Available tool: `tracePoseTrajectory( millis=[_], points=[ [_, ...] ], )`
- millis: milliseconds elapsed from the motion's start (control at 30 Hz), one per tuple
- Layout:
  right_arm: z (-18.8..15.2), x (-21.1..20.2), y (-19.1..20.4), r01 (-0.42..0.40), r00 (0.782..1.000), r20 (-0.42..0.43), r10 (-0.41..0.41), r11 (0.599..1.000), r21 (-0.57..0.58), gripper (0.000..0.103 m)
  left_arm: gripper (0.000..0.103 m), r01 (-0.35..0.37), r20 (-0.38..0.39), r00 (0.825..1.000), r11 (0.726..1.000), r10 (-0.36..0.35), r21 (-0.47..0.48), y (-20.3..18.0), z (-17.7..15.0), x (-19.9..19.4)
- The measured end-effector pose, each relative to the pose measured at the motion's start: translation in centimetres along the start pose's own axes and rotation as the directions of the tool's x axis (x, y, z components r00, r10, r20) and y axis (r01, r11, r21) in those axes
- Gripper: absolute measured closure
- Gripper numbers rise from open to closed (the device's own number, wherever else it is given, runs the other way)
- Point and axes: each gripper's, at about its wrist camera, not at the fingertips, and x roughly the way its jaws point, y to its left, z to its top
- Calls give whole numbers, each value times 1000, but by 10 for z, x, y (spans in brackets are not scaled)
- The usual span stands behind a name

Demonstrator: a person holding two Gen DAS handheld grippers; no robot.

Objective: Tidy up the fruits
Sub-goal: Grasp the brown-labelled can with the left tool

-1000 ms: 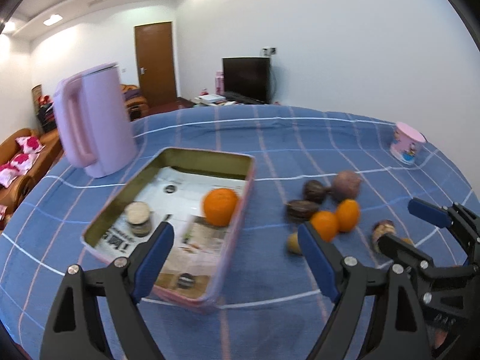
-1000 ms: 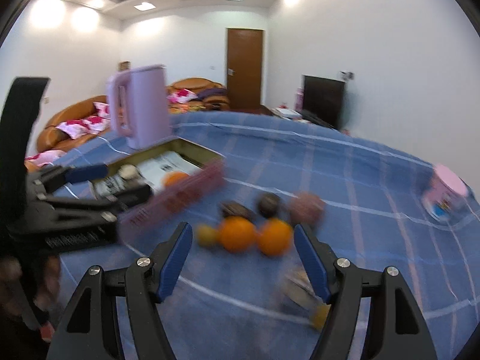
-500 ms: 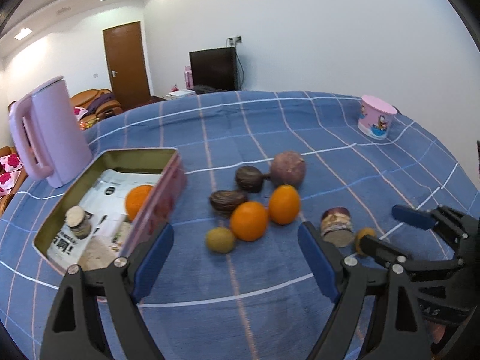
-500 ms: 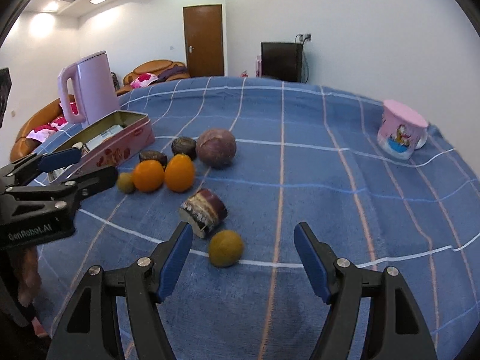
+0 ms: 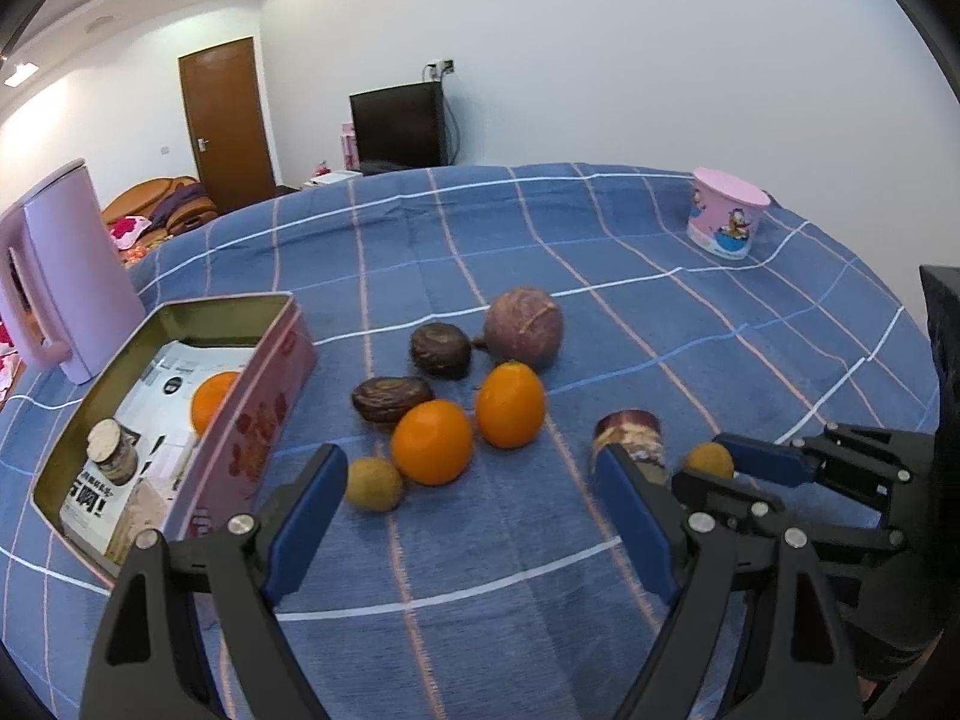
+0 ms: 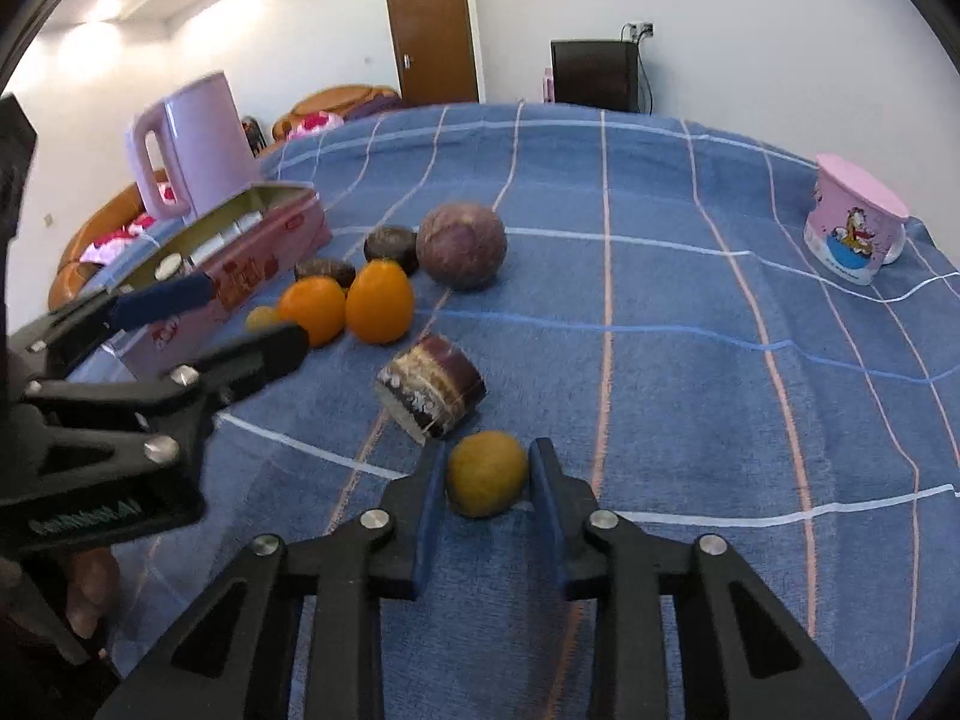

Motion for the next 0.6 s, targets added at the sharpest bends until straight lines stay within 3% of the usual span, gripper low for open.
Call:
tracePoseTrajectory(
  millis=[167,433,600],
  points=[
    [3,-14,-12,64,996,59,-66,997,45,74,17,31,-4,1000,999,-31,22,-14,3,2],
    [6,-23,-34,128,987,84,-137,985,112,74,23,91,-50,995,994,-88,57,-39,5,17],
    [6,-27,-37,133,985,98,-145,984,118,74,40,143,-120,983,988,-136,51,-45,6,35]
  ],
)
